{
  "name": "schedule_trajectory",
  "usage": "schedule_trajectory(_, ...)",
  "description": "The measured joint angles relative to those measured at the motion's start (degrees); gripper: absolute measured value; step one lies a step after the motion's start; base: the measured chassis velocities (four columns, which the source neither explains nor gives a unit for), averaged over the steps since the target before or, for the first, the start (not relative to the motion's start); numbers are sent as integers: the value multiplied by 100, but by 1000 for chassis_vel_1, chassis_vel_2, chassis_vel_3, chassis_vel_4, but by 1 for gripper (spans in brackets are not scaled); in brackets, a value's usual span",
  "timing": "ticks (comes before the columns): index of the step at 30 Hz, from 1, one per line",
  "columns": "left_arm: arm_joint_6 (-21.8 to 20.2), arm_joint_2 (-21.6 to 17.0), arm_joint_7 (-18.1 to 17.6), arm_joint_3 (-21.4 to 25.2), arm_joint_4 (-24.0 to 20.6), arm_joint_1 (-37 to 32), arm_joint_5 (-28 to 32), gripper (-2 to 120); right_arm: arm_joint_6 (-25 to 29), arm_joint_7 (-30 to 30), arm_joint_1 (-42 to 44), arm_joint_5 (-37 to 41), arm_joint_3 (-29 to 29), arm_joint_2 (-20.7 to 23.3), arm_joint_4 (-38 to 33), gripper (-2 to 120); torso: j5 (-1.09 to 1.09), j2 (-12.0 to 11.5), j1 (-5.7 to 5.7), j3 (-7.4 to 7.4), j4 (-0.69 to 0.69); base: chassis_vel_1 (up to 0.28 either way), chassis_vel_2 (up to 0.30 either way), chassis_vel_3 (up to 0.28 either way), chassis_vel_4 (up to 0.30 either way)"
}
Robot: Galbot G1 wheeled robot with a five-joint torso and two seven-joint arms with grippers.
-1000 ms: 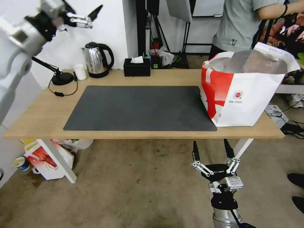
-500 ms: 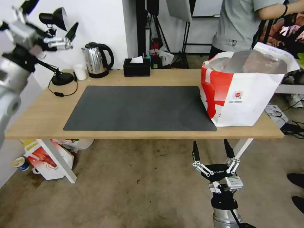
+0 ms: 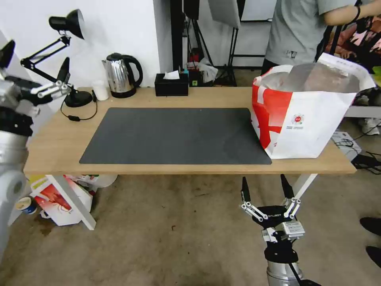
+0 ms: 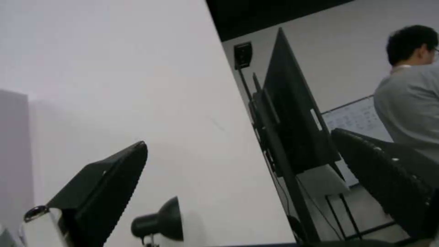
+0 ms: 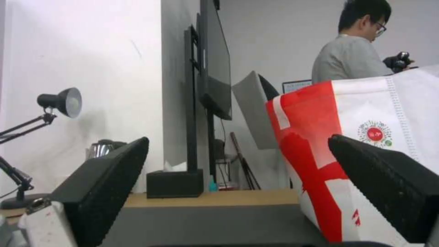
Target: Pick up the trash from the table and place it into the takeout bag.
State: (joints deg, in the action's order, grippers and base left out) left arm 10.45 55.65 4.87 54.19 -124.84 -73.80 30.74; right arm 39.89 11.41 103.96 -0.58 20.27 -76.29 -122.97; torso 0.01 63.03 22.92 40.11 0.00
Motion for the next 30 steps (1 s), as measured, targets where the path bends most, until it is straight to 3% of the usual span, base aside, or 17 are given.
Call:
schedule_trajectory(2,20,284,-16,-47,-87,-133,-29,100,0,0,0,0,-1,0,0,100,0,0,0,0,1,0,0,0,0)
schedule_trajectory(14,308,980,18,-190,-268,-736,-378,100,0,0,0,0,-2,0,0,100,0,0,0,0,1,0,0,0,0)
schedule_trajectory(18,351,1055,24,-257,-274,-810,-421,100,0,0,0,-1,-1,0,0,100,0,0,0,0,1,0,0,0,0)
schedule_trajectory(20,492,1218,38,-559,-256,-926,-553,100,0,-1,0,0,-2,0,0,100,1,0,0,0,0,0,0,0,0)
schedule_trajectory(24,607,1354,46,-724,-225,-1045,-672,100,0,-1,0,0,-2,0,0,100,-1,0,0,0,-2,0,0,0,0)
schedule_trajectory(30,870,1619,144,-759,-190,-1412,-889,100,0,0,0,0,-1,0,0,100,-1,0,0,0,1,0,0,0,0)
